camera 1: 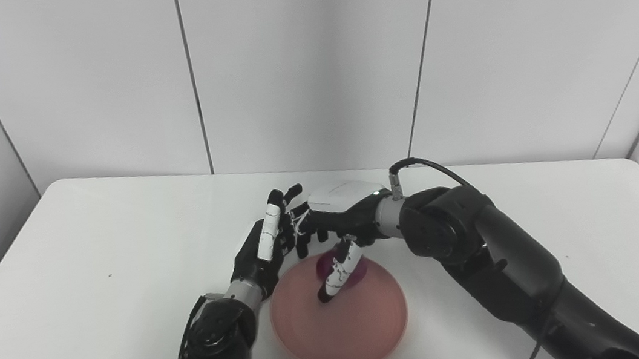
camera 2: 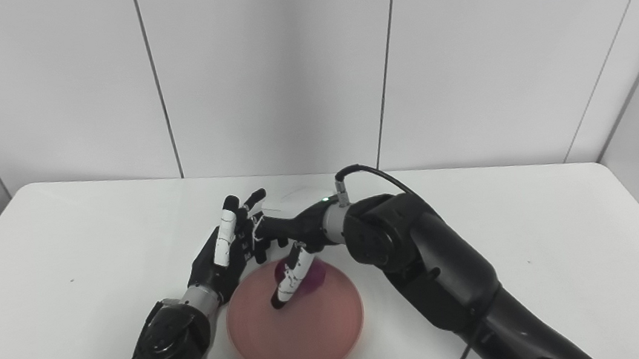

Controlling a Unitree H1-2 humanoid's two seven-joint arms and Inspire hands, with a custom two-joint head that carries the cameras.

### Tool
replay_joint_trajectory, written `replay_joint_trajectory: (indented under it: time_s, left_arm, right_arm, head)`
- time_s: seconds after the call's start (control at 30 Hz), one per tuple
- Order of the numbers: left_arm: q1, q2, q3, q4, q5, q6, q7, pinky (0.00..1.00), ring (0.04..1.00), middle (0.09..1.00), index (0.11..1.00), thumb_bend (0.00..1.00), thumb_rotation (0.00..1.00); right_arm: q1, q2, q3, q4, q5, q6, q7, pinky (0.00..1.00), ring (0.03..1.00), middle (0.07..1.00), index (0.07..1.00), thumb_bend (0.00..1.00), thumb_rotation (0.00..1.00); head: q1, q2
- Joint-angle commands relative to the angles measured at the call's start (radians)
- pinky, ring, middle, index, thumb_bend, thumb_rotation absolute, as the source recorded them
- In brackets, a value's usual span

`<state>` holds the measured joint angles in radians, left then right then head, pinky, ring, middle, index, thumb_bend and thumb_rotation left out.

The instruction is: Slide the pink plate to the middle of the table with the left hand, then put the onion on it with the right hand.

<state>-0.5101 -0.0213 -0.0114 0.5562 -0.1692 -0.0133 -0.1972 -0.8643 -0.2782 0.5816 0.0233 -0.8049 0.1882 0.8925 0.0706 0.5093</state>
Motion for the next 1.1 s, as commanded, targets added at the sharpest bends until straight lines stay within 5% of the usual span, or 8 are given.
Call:
replay_joint_trajectory:
  time_s: [0.0,0.3,0.47,0.6,0.7,0.93,1.07]
  left_arm:
    - [0.012,-0.005,-0.004,0.044,0.005,0.032,-0.004,0.82,0.817,0.805,0.896,0.82,1.0]
    - [0.008,-0.003,-0.002,0.058,0.004,0.031,-0.008,0.86,0.846,0.832,0.913,0.82,1.0]
    - [0.013,-0.003,0.003,0.054,0.008,0.034,0.007,0.84,0.829,0.845,0.911,0.83,1.0]
    - [0.019,-0.005,0.011,0.039,0.0,0.051,0.013,0.83,0.826,0.837,0.918,0.82,0.99]
    - [0.019,-0.004,0.014,0.038,0.002,0.05,0.013,0.83,0.828,0.834,0.919,0.83,0.99]
    - [0.021,0.004,0.016,0.031,0.005,0.048,0.009,0.82,0.823,0.829,0.912,0.84,0.98]
    - [0.023,0.009,0.015,0.021,0.005,0.058,0.008,0.82,0.827,0.834,0.915,0.84,0.98]
  right_arm:
    - [-0.07,0.003,-0.025,-0.035,0.0,0.03,0.014,0.6,0.721,0.776,0.706,1.0,0.49]
    - [-0.073,-0.02,-0.055,-0.056,-0.011,0.039,0.032,0.66,0.799,0.829,0.752,1.0,0.62]
    - [-0.023,-0.038,-0.143,-0.057,-0.015,-0.029,-0.163,0.55,0.672,0.738,0.724,1.0,0.75]
    - [0.046,-0.001,-0.282,-0.023,0.073,-0.048,-0.385,0.59,0.719,0.771,0.753,0.88,0.85]
    - [0.102,0.078,-0.432,0.045,0.232,-0.027,-0.52,0.68,0.777,0.805,0.789,0.88,0.93]
    - [0.173,0.204,-0.632,0.164,0.535,-0.006,-0.645,0.74,0.815,0.836,0.827,0.9,0.95]
    - [0.203,0.23,-0.655,0.184,0.613,0.014,-0.667,0.77,0.832,0.858,0.855,0.9,0.98]
  head:
    - [0.001,0.001]
    - [-0.004,0.0]
    - [-0.015,0.001]
    - [-0.019,-0.001]
    - [-0.023,0.0]
    - [-0.036,0.003]
    - [-0.042,0.006]
